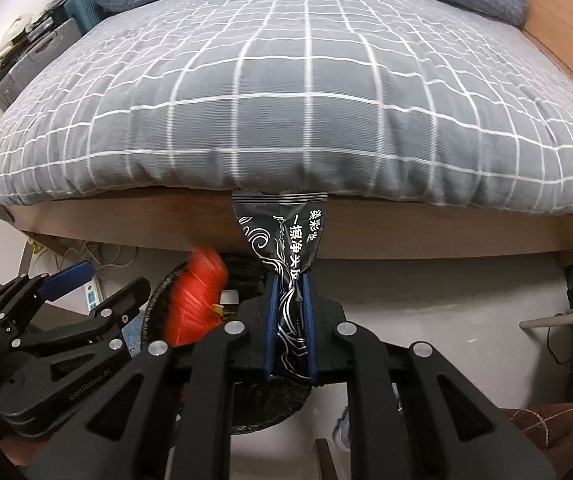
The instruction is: Collect trash
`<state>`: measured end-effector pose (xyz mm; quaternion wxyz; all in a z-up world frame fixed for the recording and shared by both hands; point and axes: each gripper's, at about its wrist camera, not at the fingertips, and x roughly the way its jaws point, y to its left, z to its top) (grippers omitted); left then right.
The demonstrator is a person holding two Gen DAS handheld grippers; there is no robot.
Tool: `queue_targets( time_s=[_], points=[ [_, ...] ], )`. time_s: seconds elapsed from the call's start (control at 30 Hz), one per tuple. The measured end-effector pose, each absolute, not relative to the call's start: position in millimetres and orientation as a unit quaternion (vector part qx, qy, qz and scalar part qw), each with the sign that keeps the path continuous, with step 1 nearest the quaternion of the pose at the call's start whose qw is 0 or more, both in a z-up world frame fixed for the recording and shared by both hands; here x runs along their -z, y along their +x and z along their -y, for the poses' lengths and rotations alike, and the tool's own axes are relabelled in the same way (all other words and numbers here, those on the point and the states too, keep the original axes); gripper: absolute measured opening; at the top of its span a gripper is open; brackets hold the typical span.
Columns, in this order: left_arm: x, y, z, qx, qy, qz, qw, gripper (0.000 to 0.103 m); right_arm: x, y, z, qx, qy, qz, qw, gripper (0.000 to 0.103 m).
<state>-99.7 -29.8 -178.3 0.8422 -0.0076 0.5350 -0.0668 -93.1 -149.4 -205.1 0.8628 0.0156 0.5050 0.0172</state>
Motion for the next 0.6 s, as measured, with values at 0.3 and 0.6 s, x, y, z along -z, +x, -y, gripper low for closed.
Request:
queue_targets(
  time_s=[0.3,0.6],
  points=[
    [172,-109,-25,0.021,-0.011,-0.515,0.857,0.095,207,-88,105,-0.043,-0.005,-0.507,0.861,0.012],
    [171,-111,-58,-0.001,-0.018,-0.514,0.858,0.097,213,-83,77,-0.057,-0.012,-0.51,0.858,0.031]
  ],
)
